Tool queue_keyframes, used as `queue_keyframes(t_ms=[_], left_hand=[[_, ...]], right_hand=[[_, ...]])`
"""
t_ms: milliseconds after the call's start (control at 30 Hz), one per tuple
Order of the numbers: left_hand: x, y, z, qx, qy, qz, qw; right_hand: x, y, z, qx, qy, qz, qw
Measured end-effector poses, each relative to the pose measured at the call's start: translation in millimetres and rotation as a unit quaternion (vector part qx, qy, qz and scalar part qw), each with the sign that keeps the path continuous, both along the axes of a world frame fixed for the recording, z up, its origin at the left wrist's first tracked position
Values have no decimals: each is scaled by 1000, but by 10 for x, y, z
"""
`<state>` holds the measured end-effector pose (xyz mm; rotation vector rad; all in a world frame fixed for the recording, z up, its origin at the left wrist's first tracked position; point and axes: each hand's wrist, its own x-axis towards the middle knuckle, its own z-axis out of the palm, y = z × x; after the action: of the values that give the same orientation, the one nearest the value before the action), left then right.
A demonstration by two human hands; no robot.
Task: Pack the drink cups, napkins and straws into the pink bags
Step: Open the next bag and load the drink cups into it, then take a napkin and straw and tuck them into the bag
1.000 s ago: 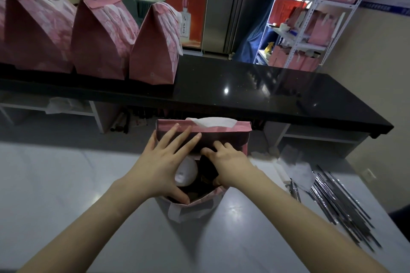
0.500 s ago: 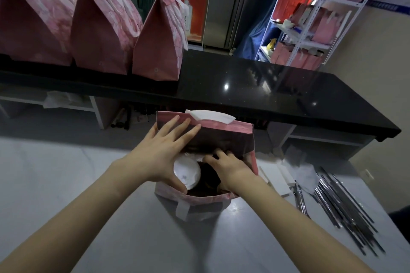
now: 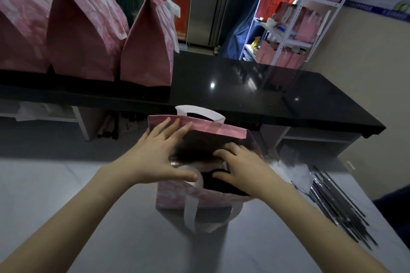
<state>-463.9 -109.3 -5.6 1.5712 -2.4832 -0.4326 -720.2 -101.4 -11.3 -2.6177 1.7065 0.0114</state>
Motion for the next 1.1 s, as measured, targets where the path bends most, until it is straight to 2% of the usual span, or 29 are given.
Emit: queue_keyframes(t_ms=[100, 167, 233, 300, 400, 500, 667, 833, 900, 1000, 1033, 1100], left_hand=[[8, 41, -41, -3, 1, -12, 1000], [0, 80, -72, -11, 6, -20, 1000], [3, 112, -83, -20, 0, -26, 999], [10, 135, -80, -24, -8, -28, 999], [26, 165, -91, -37, -23, -8, 999], [43, 190, -103, -45, 1, 51, 998], [-53, 254, -86, -97, 34, 120, 987], [-412, 319, 31, -110, -9, 214, 970], [-662, 349, 66, -184, 41, 216, 958], [-1195, 406, 94, -314, 174, 154, 921], [-1420, 398, 83, -327, 200, 118, 916], [-1885, 338, -39, -301, 214, 40, 929]], right_hand=[[-274, 195, 242, -48, 4, -22, 999], [-495, 329, 278, -3, -15, -50, 999], [-639, 429, 248, 74, -73, -76, 992], [-653, 434, 179, 102, -105, -73, 987], [-493, 276, -33, 24, -159, -51, 986], [-283, 14, -202, -31, -217, -49, 974], [-183, -400, -257, -40, -280, -36, 958], [-510, -448, -294, -44, -311, 41, 949], [-792, -424, -308, -63, -339, 55, 937], [-1310, -431, -411, -92, -368, 32, 925], [-1497, -449, -482, -89, -358, 7, 929], [-1838, -497, -664, -44, -313, -69, 946]])
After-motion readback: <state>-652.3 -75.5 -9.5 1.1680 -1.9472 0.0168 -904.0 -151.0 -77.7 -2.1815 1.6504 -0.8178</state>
